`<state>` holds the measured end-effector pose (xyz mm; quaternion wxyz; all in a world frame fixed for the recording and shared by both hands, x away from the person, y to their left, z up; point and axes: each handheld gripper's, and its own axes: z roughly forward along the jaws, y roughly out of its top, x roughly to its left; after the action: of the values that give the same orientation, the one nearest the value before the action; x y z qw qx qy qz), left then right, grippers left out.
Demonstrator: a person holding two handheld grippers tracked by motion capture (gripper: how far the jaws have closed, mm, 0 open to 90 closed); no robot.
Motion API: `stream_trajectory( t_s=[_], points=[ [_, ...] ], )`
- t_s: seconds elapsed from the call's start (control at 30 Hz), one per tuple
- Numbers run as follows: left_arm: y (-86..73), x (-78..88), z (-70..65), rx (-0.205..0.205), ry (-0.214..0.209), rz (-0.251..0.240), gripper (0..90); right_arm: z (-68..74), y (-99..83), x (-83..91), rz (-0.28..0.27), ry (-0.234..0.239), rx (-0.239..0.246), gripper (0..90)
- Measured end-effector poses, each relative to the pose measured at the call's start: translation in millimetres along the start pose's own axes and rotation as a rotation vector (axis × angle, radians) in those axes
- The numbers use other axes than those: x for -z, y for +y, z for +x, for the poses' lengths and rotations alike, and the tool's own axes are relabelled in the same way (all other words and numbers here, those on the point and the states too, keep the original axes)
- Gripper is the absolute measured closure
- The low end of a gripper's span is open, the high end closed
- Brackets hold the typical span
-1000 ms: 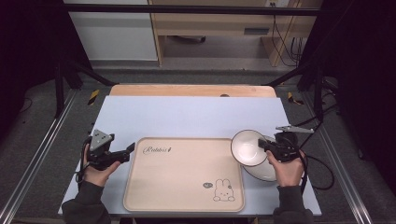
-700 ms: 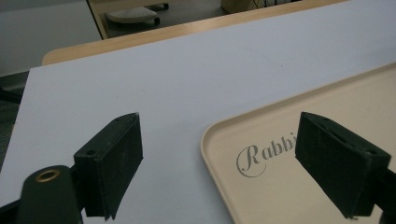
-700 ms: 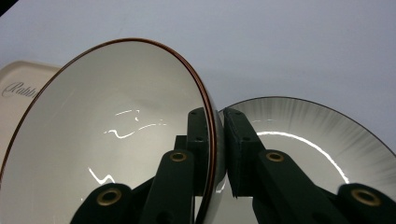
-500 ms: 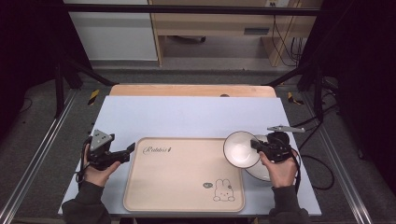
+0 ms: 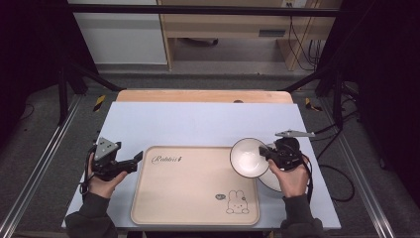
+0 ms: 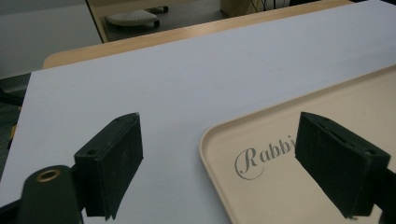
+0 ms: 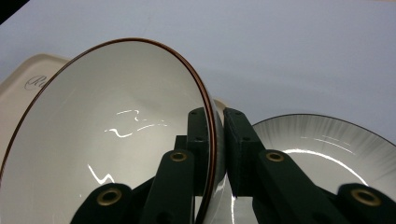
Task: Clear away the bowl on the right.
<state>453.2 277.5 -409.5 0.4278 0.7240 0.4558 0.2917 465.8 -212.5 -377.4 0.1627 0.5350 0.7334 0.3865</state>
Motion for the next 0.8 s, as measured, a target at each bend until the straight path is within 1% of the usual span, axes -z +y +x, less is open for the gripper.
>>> stream_trajectory(
  t_s=[0.07, 0.2, 0.27, 0.3, 0.37, 0.4, 0.47, 0.6, 0.8],
  points=[
    [0.0, 0.1, 0.0, 0.0, 0.0, -0.001, 14.9, 1.6, 2.5, -0.7, -0.003, 0.002, 0.008, 81.2],
    [-0.2, -0.2, 0.4, -0.002, 0.001, 0.001, 15.0, 5.7, 6.8, -0.2, -0.01, 0.013, 0.005, 81.2],
    [-0.2, -0.2, 0.1, -0.004, 0.0, 0.001, 15.0, 7.4, 8.6, -0.2, -0.014, 0.019, 0.015, 81.2],
    [-0.2, -0.3, -0.2, -0.004, 0.0, 0.0, 15.0, 9.2, 9.6, -0.3, -0.014, 0.022, 0.011, 81.2],
    [-0.3, -0.4, -0.3, -0.005, -0.001, 0.002, 15.0, 11.0, 11.4, -1.6, -0.018, 0.024, 0.023, 81.2],
    [-0.3, -0.4, -0.3, -0.004, -0.001, 0.002, 15.0, 12.4, 12.3, -1.9, -0.017, 0.028, 0.021, 81.2],
    [-0.3, -0.3, -0.1, -0.005, -0.001, 0.002, 15.0, 14.5, 14.3, -3.7, -0.02, 0.031, 0.031, 81.2],
    [-0.4, -0.9, -0.9, -0.002, -0.001, -0.001, 15.0, 19.8, 17.1, -6.4, -0.019, 0.047, 0.032, 81.2],
    [-0.4, -0.7, -1.5, -0.004, -0.002, -0.002, 15.0, 30.0, 22.7, -16.1, -0.017, 0.069, 0.051, 81.2]
  ],
)
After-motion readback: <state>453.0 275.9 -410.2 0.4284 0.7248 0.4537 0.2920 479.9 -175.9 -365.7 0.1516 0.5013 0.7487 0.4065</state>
